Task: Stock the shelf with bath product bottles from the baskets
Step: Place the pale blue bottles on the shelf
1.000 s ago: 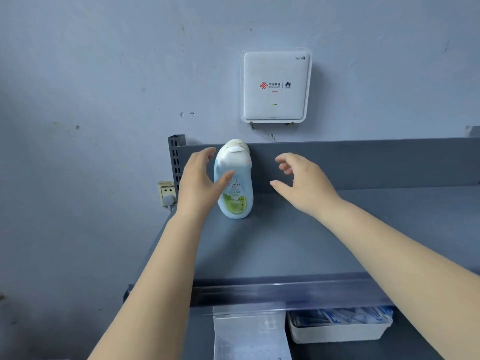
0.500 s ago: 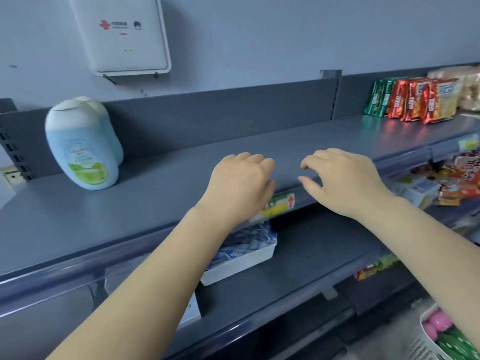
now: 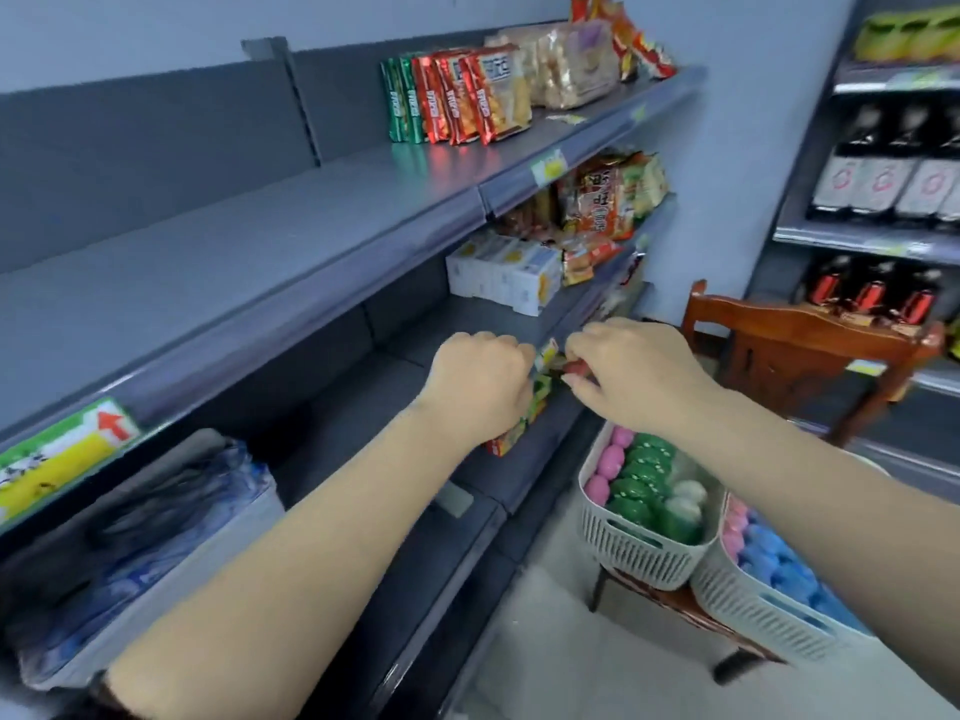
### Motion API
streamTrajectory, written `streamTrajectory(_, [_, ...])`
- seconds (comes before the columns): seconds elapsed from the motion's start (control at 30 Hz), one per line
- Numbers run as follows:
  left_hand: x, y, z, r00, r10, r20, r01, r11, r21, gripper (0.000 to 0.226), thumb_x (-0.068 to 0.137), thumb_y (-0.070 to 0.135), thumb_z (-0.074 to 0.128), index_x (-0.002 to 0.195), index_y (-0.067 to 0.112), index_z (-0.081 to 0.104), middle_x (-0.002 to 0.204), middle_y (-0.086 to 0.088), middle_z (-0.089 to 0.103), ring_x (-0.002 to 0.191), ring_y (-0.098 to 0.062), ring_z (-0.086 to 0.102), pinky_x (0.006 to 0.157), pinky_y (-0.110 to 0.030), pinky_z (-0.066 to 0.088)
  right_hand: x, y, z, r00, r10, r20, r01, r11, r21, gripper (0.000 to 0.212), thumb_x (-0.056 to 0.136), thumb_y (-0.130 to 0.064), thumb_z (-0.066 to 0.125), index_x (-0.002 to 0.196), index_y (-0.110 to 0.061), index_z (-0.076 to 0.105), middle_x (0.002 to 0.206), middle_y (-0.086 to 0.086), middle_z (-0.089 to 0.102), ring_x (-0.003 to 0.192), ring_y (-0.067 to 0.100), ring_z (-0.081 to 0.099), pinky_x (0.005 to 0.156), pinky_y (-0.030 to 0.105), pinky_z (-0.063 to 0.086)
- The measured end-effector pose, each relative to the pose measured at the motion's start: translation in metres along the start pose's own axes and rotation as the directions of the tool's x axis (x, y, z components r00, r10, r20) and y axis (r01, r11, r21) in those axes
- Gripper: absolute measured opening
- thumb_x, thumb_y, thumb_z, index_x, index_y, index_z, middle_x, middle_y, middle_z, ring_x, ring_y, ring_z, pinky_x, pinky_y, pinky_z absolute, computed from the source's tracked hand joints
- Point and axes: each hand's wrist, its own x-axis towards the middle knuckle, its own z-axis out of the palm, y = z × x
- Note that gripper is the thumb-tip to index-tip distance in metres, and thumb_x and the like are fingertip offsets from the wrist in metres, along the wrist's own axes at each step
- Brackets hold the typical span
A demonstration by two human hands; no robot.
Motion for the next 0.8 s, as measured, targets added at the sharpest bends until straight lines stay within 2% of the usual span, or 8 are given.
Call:
streamTrajectory(0.07, [0.023, 0.016, 0.015, 0.999, 0.045, 0.006, -0.045, 0.998, -0.041, 0.02, 0.067, 0.012, 0.074, 0.063, 0.008, 0.055, 0.058, -0.009, 0.057, 0.053, -0.029, 0.056, 0.051, -0.026, 0.026, -0.011, 0.021, 0.011, 0.998, 0.035, 0.044, -0.035, 0.999, -0.013, 0.025, 0.092, -0.035, 0.047, 0.102, -0.014, 0.058, 0.1, 0.002, 0.06, 0.1, 0.024, 0.056, 0.063, 0.032, 0.039])
streamTrajectory(0.13, [0.043, 0.031, 0.032, 0.996, 0.069, 0.051, -0.066, 0.996, -0.053, 0.01, 0.081, 0.017, 0.062, 0.08, 0.008, 0.058, 0.078, -0.009, 0.063, 0.074, -0.031, 0.061, 0.058, -0.028, 0.028, -0.02, 0.041, 0.02, 0.993, 0.069, 0.1, -0.065, 0.997, -0.035, 0.028, 0.094, -0.036, 0.045, 0.108, -0.014, 0.056, 0.105, 0.002, 0.059, 0.104, 0.024, 0.055, 0.066, 0.031, 0.039])
streamTrajectory(0.17, [0.052, 0.038, 0.041, 0.992, 0.073, 0.1, -0.068, 0.997, -0.044, 0.014, 0.088, 0.022, 0.053, 0.092, 0.01, 0.058, 0.091, -0.008, 0.063, 0.087, -0.031, 0.06, 0.063, -0.029, 0.029, -0.023, 0.049, 0.023, 0.988, 0.089, 0.124, -0.085, 0.995, -0.043, 0.029, 0.094, -0.036, 0.044, 0.109, -0.014, 0.055, 0.107, 0.002, 0.058, 0.106, 0.024, 0.054, 0.066, 0.03, 0.037])
streamTrajectory(0.23, [0.069, 0.051, 0.059, 0.982, 0.095, 0.163, -0.083, 0.994, -0.077, 0.021, 0.092, 0.026, 0.045, 0.103, 0.012, 0.056, 0.103, -0.007, 0.062, 0.097, -0.029, 0.058, 0.067, -0.031, 0.033, -0.03, 0.066, 0.032, 0.98, 0.133, 0.151, -0.127, 0.991, -0.052, 0.029, 0.094, -0.035, 0.045, 0.109, -0.013, 0.055, 0.108, 0.003, 0.058, 0.106, 0.025, 0.054, 0.065, 0.031, 0.033])
streamTrajectory(0.37, [0.101, 0.073, 0.095, 0.961, 0.17, 0.217, -0.146, 0.982, -0.123, 0.023, 0.091, 0.026, 0.045, 0.104, 0.014, 0.059, 0.105, -0.005, 0.063, 0.098, -0.028, 0.058, 0.072, -0.031, 0.042, -0.039, 0.098, 0.055, 0.95, 0.233, 0.208, -0.229, 0.972, -0.043, 0.026, 0.094, -0.034, 0.045, 0.105, -0.012, 0.056, 0.104, 0.003, 0.059, 0.102, 0.025, 0.056, 0.064, 0.03, 0.034])
streamTrajectory(0.53, [0.146, 0.092, 0.147, 0.923, 0.252, 0.29, -0.18, 0.951, -0.253, 0.021, 0.09, 0.027, 0.049, 0.104, 0.018, 0.061, 0.107, -0.004, 0.063, 0.1, -0.028, 0.058, 0.069, -0.03, 0.037, -0.038, 0.136, 0.095, 0.861, 0.394, 0.321, -0.405, 0.914, -0.035, 0.021, 0.09, -0.026, 0.046, 0.103, -0.013, 0.057, 0.102, 0.003, 0.061, 0.095, 0.026, 0.058, 0.07, 0.033, 0.048])
streamTrajectory(0.63, [0.172, 0.102, 0.182, 0.891, 0.306, 0.337, -0.186, 0.921, -0.343, 0.02, 0.088, 0.028, 0.049, 0.1, 0.017, 0.061, 0.103, -0.004, 0.063, 0.098, -0.028, 0.059, 0.071, -0.033, 0.044, -0.036, 0.157, 0.12, 0.805, 0.464, 0.369, -0.487, 0.873, -0.034, 0.025, 0.089, -0.025, 0.048, 0.109, -0.014, 0.059, 0.108, 0.002, 0.062, 0.1, 0.025, 0.058, 0.068, 0.027, 0.04])
streamTrajectory(0.8, [0.204, 0.119, 0.246, 0.801, 0.324, 0.504, -0.007, 0.846, -0.533, 0.019, 0.086, 0.031, 0.053, 0.103, 0.024, 0.057, 0.108, -0.002, 0.058, 0.091, -0.025, 0.06, 0.068, -0.029, 0.039, -0.043, 0.188, 0.172, 0.626, 0.589, 0.511, -0.684, 0.73, -0.004, 0.03, 0.088, -0.026, 0.052, 0.115, -0.013, 0.054, 0.116, 0.004, 0.059, 0.104, 0.025, 0.057, 0.072, 0.03, 0.041])
